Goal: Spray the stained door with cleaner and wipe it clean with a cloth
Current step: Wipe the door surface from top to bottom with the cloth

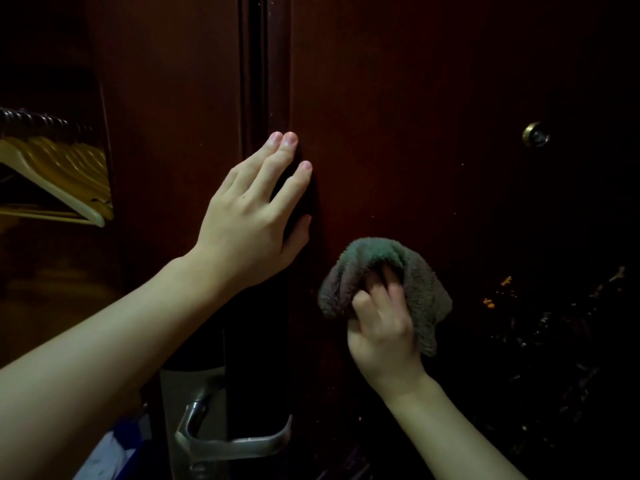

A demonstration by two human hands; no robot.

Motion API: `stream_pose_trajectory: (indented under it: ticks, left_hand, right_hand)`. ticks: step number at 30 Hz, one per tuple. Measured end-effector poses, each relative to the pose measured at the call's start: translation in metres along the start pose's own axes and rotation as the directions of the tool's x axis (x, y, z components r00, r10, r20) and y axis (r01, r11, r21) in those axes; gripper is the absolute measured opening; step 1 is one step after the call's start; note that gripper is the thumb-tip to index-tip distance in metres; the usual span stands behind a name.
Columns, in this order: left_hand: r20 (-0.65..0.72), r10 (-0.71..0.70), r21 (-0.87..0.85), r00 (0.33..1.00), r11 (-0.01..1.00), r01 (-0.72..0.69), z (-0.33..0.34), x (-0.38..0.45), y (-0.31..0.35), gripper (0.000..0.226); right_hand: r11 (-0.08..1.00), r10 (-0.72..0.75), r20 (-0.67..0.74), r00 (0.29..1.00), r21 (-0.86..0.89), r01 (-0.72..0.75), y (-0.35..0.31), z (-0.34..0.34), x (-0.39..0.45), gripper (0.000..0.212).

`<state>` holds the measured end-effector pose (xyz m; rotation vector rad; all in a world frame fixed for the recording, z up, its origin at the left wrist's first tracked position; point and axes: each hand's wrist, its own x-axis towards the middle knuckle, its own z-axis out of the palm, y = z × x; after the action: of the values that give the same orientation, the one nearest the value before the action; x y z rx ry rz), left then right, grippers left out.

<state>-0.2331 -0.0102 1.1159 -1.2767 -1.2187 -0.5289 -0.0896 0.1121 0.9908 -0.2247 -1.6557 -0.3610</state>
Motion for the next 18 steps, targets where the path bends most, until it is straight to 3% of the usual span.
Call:
stream_pose_trajectory:
  ticks: [3,6,12,15,18]
  left_hand:
    - [0.012,-0.013,-0.030,1.000,0.999,0.013,-0.001,0.000,0.000,0.049]
    - [0.023,-0.020,-0.047,1.000,0.999,0.021,-0.001,-0.001,0.001,0.048]
    - [0.081,0.022,-0.054,0.996,0.998,-0.018,-0.006,-0.001,-0.005,0.048]
    - [0.105,0.085,-0.115,0.991,0.991,-0.073,-0.012,0.001,-0.016,0.044]
    - [0.107,0.124,-0.172,0.987,0.980,-0.104,-0.018,0.004,-0.025,0.041]
  right_hand:
    - [0.998,0.011,0.050,0.999,-0.060,-0.008,0.014,-0.014,-0.027,0.011]
    - [0.993,0.052,0.016,0.999,-0.110,-0.050,0.007,-0.014,-0.026,0.014]
    - [0.999,0.040,-0.015,0.999,0.007,-0.040,-0.007,0.002,0.011,0.014]
    - [0.992,0.128,0.009,0.992,-0.010,-0.128,0.007,-0.007,-0.011,0.020]
    - [0.963,0.266,-0.096,0.959,-0.026,-0.270,0.014,-0.015,0.008,0.032]
